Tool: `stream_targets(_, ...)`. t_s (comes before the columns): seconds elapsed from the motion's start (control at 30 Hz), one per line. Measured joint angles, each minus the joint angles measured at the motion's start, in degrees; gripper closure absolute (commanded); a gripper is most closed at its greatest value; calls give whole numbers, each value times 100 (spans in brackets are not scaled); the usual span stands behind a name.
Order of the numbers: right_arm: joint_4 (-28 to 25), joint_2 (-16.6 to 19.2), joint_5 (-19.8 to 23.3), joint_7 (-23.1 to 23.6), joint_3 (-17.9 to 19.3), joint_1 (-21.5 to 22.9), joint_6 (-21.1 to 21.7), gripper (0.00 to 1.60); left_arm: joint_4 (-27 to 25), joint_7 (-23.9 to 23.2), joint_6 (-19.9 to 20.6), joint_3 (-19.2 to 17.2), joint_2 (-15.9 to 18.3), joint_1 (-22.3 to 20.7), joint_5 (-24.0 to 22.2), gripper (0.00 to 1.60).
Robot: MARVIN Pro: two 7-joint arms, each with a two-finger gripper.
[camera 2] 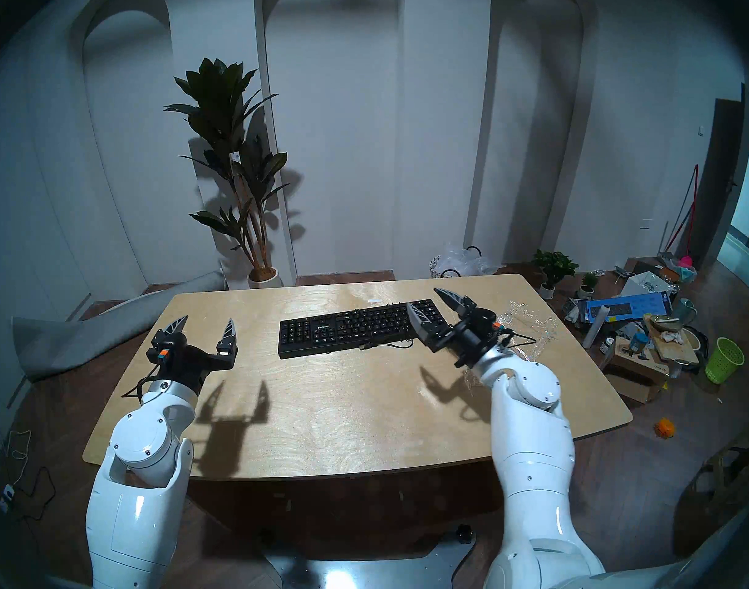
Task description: Unwrap the new keyboard and set the wrapping aside
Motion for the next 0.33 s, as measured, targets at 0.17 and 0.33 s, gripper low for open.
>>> stream_targets(0.17, -44, -188, 68, -403, -422, 77, -212, 0, -43, 73, -57, 84, -86, 84, -59, 0)
stream_targets(0.33, -53, -267, 137, -879, -821, 76, -460, 0, -82, 140, -152, 131, -153, 117, -121, 0)
